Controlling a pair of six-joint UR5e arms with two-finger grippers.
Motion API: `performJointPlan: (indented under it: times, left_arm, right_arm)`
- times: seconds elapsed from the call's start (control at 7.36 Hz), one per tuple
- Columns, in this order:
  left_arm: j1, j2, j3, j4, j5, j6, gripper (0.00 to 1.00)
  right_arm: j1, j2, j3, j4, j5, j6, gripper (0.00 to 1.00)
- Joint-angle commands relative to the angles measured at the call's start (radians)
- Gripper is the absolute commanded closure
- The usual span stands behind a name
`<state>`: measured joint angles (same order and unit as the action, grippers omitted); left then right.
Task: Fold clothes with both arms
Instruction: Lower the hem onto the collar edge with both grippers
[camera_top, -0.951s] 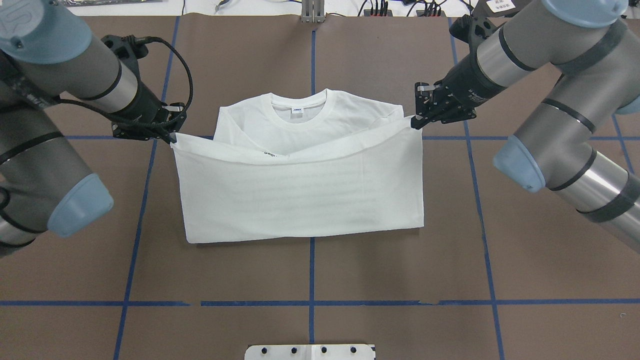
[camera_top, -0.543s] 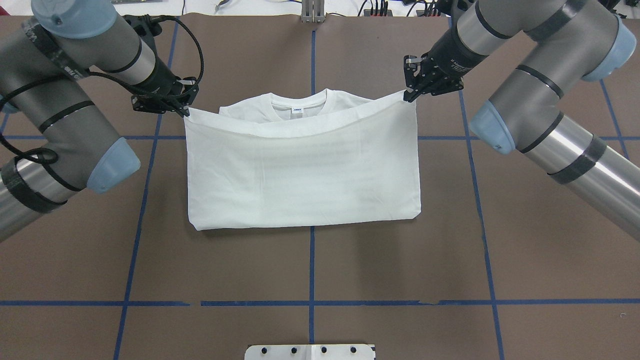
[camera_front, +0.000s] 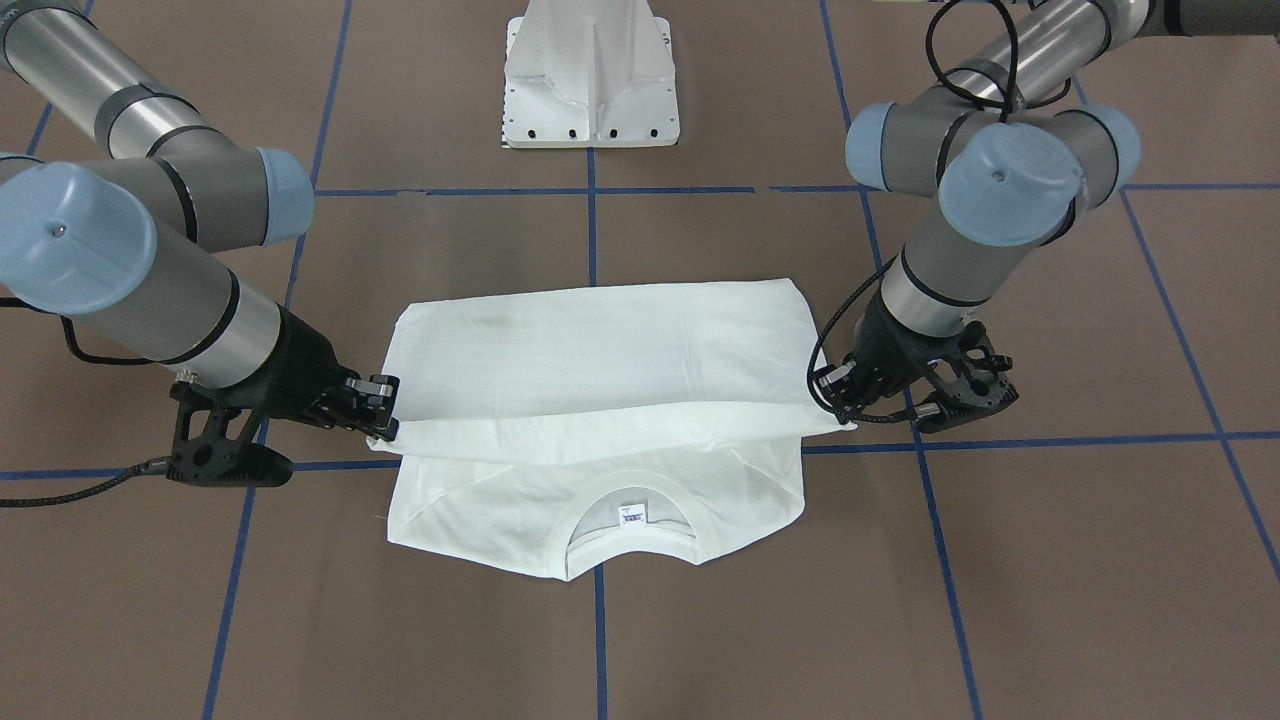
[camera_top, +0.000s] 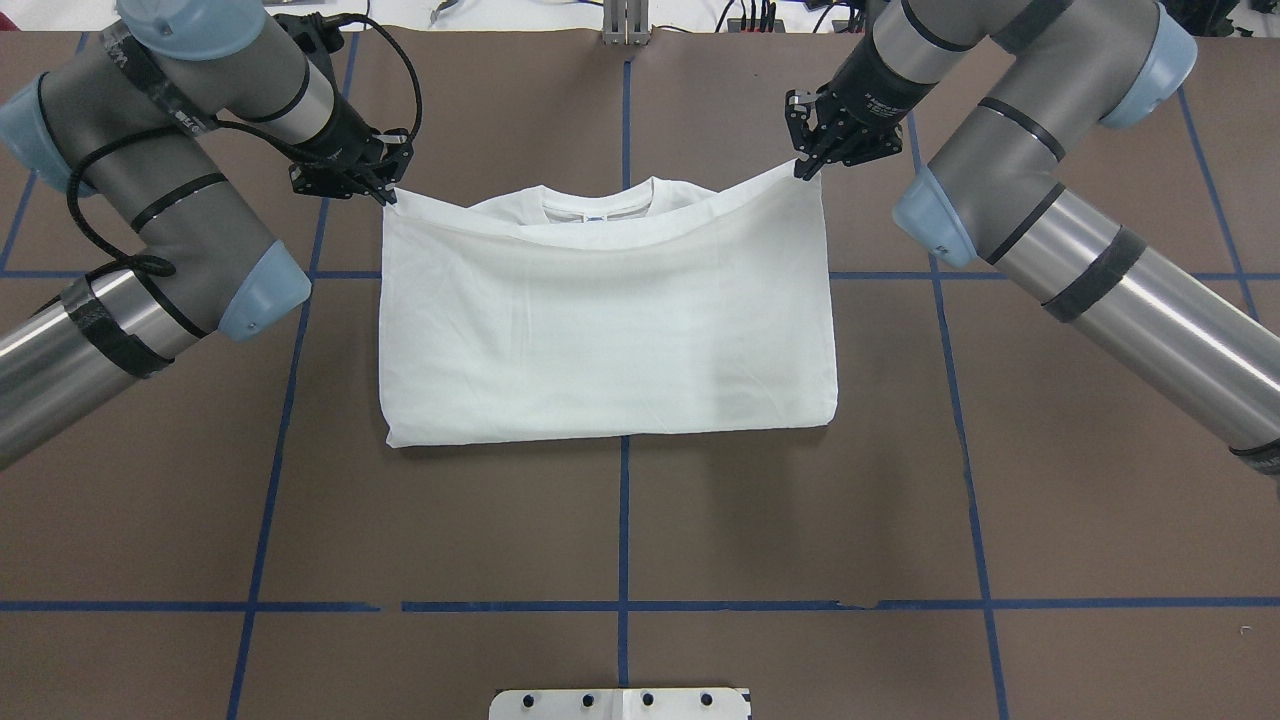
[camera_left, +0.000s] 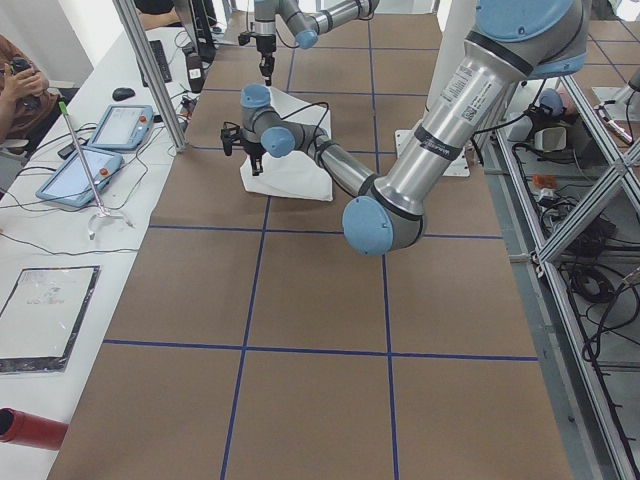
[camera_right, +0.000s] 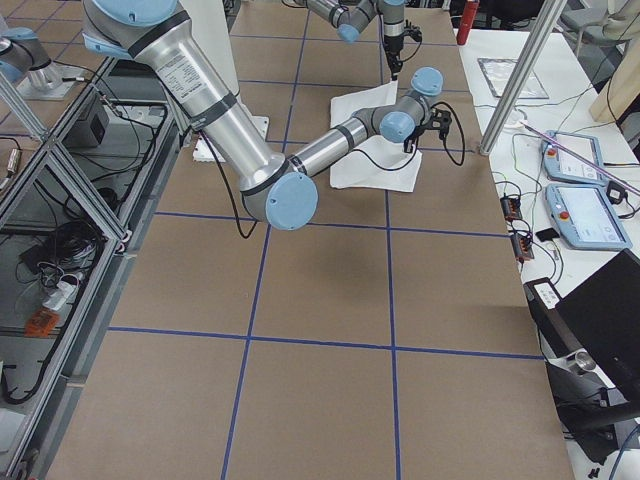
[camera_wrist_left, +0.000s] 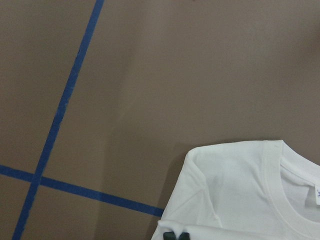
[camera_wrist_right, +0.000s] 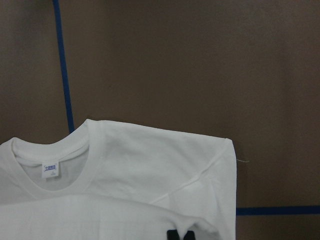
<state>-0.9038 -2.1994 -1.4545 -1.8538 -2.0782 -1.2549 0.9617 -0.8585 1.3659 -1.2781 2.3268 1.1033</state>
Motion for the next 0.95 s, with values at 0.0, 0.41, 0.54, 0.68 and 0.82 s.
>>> performJointPlan:
  times: [0.0, 0.41, 0.54, 0.68, 0.82]
  left_arm:
    - [-0.003, -0.032, 0.123, -0.092, 0.003, -0.001, 1.00]
    - [-0.001, -0.031, 0.132, -0.090, 0.010, 0.000, 1.00]
    - [-0.001, -0.031, 0.131, -0.090, 0.010, 0.000, 1.00]
    - [-0.001, -0.034, 0.129, -0.088, 0.010, -0.001, 1.00]
    - [-0.001, -0.034, 0.129, -0.088, 0.010, -0.004, 1.00]
  right_arm:
    - [0.000, 0.007, -0.060, 0.000, -0.020, -0.025, 1.00]
    - [0.002, 0.003, -0.088, 0.000, -0.032, -0.054, 1.00]
    - [0.000, 0.004, -0.088, 0.000, -0.032, -0.054, 1.00]
    - [-0.001, 0.010, -0.088, 0.000, -0.032, -0.054, 1.00]
    - [-0.006, 0.013, -0.087, 0.000, -0.032, -0.054, 1.00]
